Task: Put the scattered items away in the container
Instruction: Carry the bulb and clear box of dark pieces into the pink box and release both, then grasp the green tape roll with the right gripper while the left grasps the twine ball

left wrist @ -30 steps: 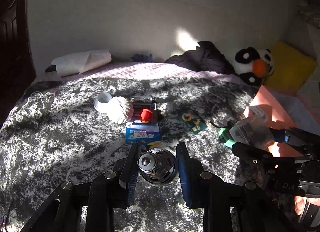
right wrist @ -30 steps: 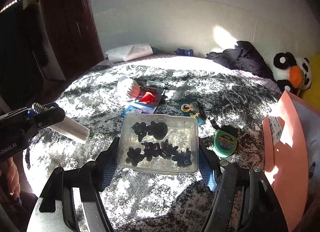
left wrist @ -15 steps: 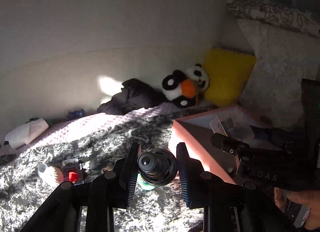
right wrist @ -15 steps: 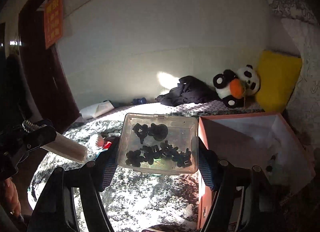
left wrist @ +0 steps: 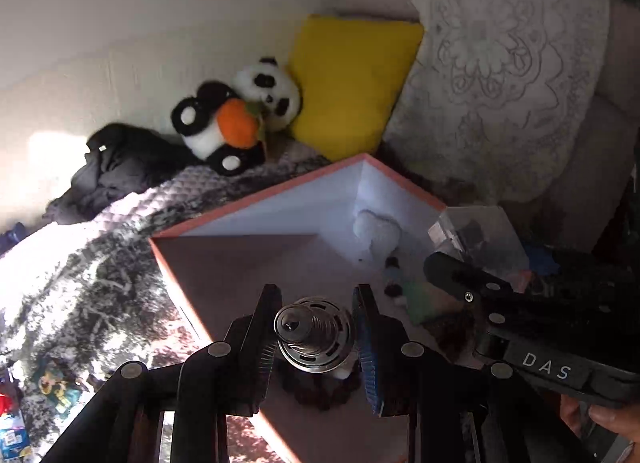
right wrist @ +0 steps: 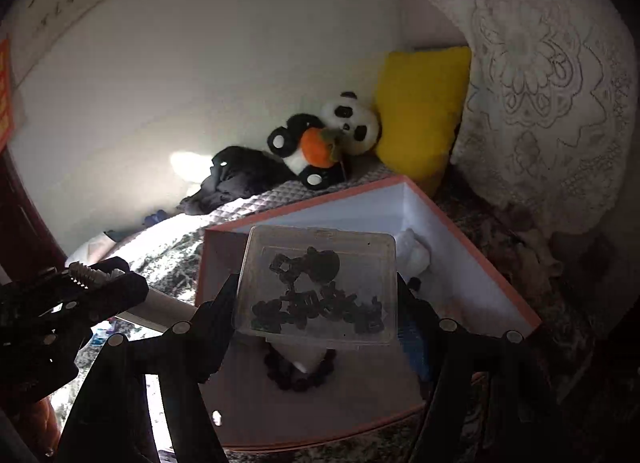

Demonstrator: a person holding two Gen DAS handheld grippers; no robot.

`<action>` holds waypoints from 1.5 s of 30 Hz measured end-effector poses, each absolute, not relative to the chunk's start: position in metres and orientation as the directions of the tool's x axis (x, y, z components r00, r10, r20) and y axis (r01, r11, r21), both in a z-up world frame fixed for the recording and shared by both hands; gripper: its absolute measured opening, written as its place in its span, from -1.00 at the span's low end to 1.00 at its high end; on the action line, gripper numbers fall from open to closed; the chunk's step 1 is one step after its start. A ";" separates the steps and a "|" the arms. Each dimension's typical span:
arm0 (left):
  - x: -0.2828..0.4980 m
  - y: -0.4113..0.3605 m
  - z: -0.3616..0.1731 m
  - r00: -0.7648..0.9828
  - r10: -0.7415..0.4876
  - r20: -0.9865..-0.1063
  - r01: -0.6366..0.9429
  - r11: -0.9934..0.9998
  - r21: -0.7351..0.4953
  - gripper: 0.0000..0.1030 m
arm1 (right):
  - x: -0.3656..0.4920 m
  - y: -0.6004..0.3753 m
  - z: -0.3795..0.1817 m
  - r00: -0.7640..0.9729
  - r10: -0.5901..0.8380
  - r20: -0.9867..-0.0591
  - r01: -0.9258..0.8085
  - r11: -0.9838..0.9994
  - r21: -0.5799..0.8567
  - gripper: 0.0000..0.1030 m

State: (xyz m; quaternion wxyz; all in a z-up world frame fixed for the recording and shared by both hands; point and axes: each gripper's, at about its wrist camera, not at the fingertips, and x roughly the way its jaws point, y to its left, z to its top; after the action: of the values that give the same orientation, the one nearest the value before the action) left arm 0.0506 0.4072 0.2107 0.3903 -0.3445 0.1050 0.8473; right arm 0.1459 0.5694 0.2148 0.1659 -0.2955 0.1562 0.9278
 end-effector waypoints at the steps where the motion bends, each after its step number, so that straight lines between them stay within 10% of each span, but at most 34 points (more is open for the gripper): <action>1: 0.045 0.415 0.205 -0.436 0.589 -0.681 -0.730 -0.674 -0.115 -0.03 | 0.143 0.578 0.207 -0.746 0.233 -0.623 -0.429 -0.885 0.182 0.47; 2: 0.041 0.419 0.201 -0.428 0.587 -0.688 -0.722 -0.679 -0.130 0.49 | 0.139 0.585 0.199 -0.721 0.248 -0.647 -0.455 -0.874 0.172 0.68; 4: 0.038 0.420 0.199 -0.456 0.584 -0.672 -0.701 -0.701 -0.134 0.73 | 0.135 0.596 0.188 -0.688 0.265 -0.675 -0.487 -0.858 0.160 0.84; 22: 0.016 0.127 0.183 -0.703 0.298 -0.646 -0.336 -0.940 -0.068 0.88 | 0.098 0.462 0.223 -0.801 0.198 -0.565 -0.303 -0.948 0.097 0.92; 31: -0.001 0.017 0.114 -0.680 0.169 -0.713 -0.154 -0.984 -0.086 0.89 | 0.025 0.333 0.163 -0.708 0.014 -0.706 -0.083 -0.995 0.063 0.93; 45: -0.099 0.005 0.048 -0.619 0.273 -0.736 -0.147 -0.961 -0.233 0.88 | -0.061 0.315 0.041 -0.441 0.116 -0.890 -0.152 -0.987 -0.053 0.94</action>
State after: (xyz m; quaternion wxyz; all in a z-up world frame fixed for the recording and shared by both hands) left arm -0.0995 0.0055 0.0484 0.1170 -0.4203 -0.0753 0.8966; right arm -0.0611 0.3149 0.0413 0.0790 -0.5229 0.0174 0.8486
